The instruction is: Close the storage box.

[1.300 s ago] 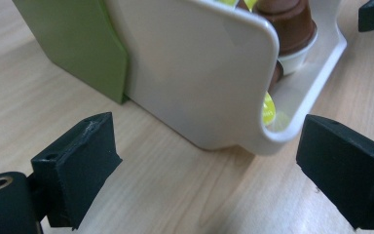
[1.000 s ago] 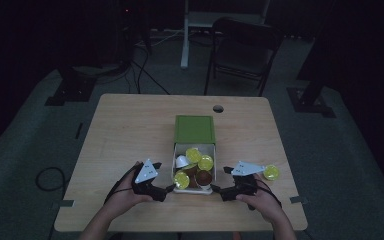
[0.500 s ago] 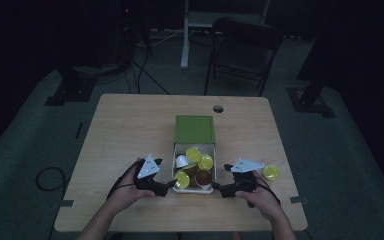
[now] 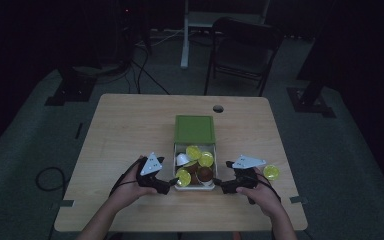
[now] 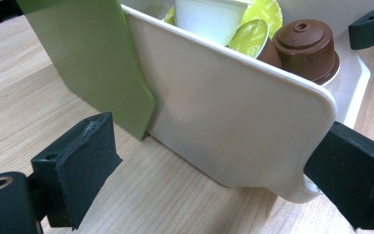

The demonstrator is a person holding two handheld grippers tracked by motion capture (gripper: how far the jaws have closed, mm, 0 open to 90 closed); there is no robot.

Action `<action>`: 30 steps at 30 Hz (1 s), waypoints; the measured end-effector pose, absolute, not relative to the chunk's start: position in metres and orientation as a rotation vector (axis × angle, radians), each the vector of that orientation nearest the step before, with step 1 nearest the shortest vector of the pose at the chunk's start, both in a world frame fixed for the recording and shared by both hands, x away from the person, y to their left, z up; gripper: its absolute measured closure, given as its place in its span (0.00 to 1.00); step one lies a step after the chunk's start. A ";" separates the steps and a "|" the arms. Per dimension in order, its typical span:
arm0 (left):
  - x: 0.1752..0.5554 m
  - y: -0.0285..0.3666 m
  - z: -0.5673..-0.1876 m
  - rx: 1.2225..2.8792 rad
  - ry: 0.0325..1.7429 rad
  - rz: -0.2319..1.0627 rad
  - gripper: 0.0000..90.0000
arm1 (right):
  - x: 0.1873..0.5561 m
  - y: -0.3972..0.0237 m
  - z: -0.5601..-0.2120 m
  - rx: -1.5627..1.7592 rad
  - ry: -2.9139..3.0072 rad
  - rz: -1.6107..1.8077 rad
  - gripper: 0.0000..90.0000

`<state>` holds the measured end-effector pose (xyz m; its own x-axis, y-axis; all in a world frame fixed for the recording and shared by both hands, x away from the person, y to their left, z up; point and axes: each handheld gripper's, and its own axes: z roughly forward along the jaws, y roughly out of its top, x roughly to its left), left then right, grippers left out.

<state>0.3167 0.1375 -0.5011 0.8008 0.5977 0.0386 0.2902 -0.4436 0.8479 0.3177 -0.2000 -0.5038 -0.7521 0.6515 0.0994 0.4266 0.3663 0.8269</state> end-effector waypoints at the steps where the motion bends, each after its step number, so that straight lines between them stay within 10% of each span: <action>1: 0.317 0.138 -0.501 2.054 0.658 0.415 0.09 | 0.318 -0.200 -0.504 0.962 2.384 1.331 0.14; 30: 0.339 0.141 -0.502 2.050 0.700 0.411 0.09 | 0.335 -0.195 -0.503 0.982 2.376 1.320 0.14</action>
